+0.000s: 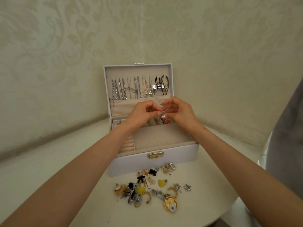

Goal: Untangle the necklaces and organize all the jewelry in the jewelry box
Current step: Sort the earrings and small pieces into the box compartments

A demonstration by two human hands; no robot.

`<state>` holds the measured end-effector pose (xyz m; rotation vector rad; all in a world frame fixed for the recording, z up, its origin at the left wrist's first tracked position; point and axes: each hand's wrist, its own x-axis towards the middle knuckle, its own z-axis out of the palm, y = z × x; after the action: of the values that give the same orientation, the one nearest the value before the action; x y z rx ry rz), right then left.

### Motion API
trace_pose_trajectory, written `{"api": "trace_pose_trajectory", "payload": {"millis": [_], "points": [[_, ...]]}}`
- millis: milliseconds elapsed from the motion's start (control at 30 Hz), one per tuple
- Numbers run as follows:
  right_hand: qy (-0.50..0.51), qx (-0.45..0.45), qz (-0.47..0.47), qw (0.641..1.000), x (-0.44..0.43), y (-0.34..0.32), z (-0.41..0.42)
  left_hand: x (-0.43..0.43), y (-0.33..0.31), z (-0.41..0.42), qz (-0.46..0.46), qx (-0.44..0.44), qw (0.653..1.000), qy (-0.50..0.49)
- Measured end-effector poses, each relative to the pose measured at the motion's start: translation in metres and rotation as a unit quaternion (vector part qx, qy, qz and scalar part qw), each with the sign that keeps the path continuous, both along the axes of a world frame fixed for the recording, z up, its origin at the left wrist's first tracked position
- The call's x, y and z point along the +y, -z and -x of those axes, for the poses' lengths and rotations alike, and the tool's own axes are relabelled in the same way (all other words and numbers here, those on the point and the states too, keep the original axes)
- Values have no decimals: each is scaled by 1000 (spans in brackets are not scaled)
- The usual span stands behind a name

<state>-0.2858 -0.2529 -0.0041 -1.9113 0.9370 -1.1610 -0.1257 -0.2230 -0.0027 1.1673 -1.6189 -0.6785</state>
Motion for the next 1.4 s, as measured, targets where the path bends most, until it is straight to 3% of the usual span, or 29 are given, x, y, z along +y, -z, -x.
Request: {"api": "trace_pose_trajectory", "payload": {"millis": [400, 633, 833, 967, 1133, 1233, 1400], "points": [[37, 100, 39, 994, -6, 4, -3, -7, 3, 1, 49, -197, 978, -51], [70, 220, 132, 964, -8, 9, -5, -10, 6, 7, 60, -297, 951, -52], [64, 254, 150, 953, -6, 8, -7, -11, 6, 5, 63, -360, 929, -61], [69, 250, 141, 955, -7, 8, -6, -8, 4, 3, 56, -388, 918, -64], [60, 251, 132, 957, -5, 8, -6, -3, -4, 4, 55, -469, 878, -72], [85, 211, 142, 963, 5, 4, -1, 7, -8, 0, 39, -491, 868, -65], [55, 120, 152, 980, 61, -11, 15, 54, -12, -5, 118, -394, 906, -99]]}}
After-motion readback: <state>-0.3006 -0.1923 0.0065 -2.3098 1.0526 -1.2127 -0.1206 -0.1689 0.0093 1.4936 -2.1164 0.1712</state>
